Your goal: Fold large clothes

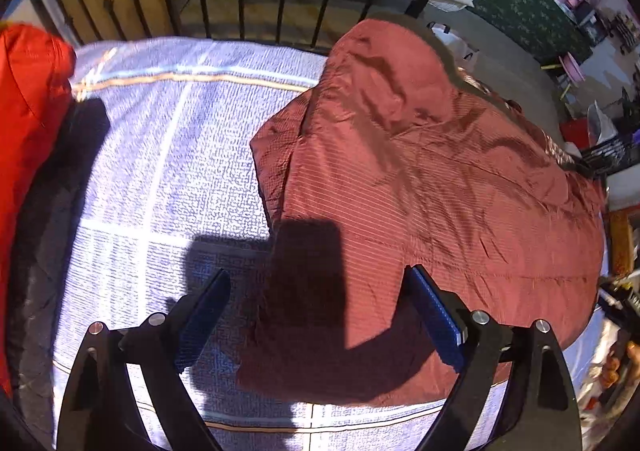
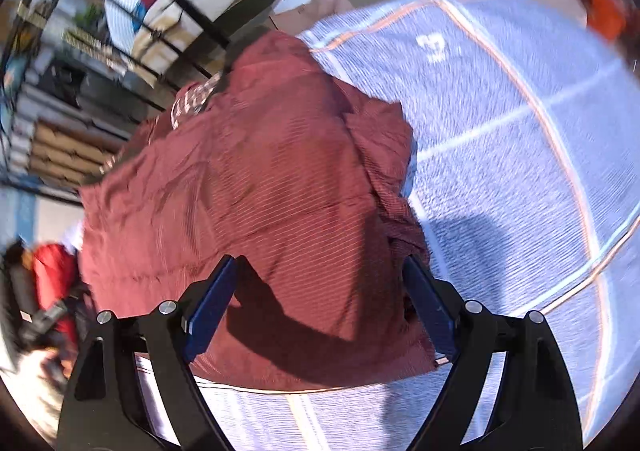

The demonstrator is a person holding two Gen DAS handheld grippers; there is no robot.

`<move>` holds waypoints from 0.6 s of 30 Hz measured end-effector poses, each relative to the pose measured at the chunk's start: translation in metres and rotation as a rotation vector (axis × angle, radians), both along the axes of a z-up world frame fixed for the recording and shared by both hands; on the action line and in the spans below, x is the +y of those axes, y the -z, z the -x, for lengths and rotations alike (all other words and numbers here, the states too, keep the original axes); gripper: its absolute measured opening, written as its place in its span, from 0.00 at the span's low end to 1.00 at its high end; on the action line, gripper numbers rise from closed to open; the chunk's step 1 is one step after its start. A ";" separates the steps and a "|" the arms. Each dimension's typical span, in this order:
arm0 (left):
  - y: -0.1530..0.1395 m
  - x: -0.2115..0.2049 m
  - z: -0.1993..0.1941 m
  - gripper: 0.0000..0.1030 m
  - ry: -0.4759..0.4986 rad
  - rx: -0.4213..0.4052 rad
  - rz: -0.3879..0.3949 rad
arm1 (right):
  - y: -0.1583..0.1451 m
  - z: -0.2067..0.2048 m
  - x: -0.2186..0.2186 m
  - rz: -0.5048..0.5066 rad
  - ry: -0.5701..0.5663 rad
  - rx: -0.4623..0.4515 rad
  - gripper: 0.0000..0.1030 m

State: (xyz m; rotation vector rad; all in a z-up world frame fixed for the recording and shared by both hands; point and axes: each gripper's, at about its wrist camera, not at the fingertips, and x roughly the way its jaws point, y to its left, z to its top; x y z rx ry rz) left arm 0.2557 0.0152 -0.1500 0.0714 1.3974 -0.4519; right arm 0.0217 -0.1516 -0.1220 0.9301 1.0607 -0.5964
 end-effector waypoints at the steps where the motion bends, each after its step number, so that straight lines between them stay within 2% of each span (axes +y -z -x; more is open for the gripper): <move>1: 0.006 0.004 -0.004 0.87 -0.024 0.029 0.020 | 0.006 0.001 -0.003 -0.030 0.006 -0.008 0.83; 3: 0.014 0.013 -0.012 0.90 -0.073 0.071 0.056 | 0.015 0.003 -0.007 -0.054 0.013 -0.007 0.89; 7: 0.028 0.028 -0.026 0.95 -0.133 0.132 0.110 | 0.030 0.002 -0.013 -0.106 0.004 -0.018 0.94; 14: 0.039 0.013 -0.049 0.95 -0.085 0.132 0.109 | 0.046 0.001 -0.020 -0.175 -0.015 -0.038 0.95; 18: 0.045 0.002 -0.062 0.95 -0.140 0.166 0.139 | 0.048 0.007 -0.023 -0.193 -0.023 -0.049 0.95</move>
